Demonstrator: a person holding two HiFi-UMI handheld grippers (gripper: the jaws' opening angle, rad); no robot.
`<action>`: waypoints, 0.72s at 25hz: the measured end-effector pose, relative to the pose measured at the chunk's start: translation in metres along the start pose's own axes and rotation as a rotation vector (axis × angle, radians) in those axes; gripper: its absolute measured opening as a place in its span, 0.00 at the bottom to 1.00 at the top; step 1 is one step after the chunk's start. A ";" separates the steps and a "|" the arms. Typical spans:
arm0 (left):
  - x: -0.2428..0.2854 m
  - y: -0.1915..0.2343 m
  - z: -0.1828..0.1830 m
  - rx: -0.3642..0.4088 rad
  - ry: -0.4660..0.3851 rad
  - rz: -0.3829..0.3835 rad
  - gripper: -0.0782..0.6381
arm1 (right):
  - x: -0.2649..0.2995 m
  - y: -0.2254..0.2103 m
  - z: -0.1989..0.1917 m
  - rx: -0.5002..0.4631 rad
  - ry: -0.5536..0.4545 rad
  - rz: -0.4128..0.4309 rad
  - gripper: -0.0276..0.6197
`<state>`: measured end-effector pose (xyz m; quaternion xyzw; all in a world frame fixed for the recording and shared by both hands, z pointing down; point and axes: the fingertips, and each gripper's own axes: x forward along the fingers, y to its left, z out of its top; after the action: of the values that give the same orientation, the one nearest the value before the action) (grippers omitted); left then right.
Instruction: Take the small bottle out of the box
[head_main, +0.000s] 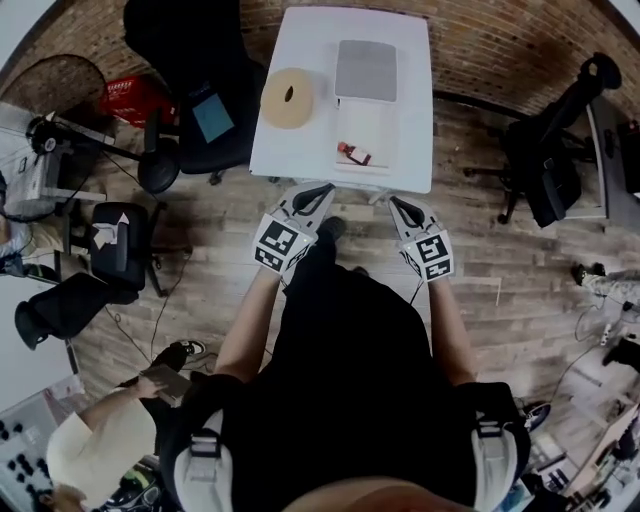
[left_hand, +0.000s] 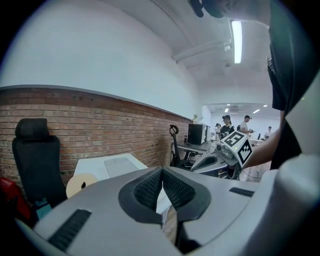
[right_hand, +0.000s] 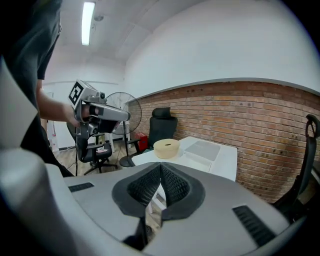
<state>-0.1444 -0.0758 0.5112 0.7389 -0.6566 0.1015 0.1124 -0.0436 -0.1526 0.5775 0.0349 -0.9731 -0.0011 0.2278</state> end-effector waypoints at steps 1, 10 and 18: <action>0.005 0.003 0.001 -0.001 0.001 -0.013 0.14 | 0.003 -0.005 0.001 0.004 0.005 -0.007 0.04; 0.042 0.038 0.000 -0.005 0.021 -0.097 0.14 | 0.025 -0.037 0.013 0.051 0.034 -0.080 0.04; 0.063 0.061 -0.004 -0.004 0.039 -0.141 0.14 | 0.040 -0.050 0.016 0.079 0.053 -0.110 0.04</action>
<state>-0.1973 -0.1410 0.5355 0.7811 -0.6006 0.1063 0.1336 -0.0833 -0.2050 0.5797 0.0973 -0.9626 0.0255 0.2517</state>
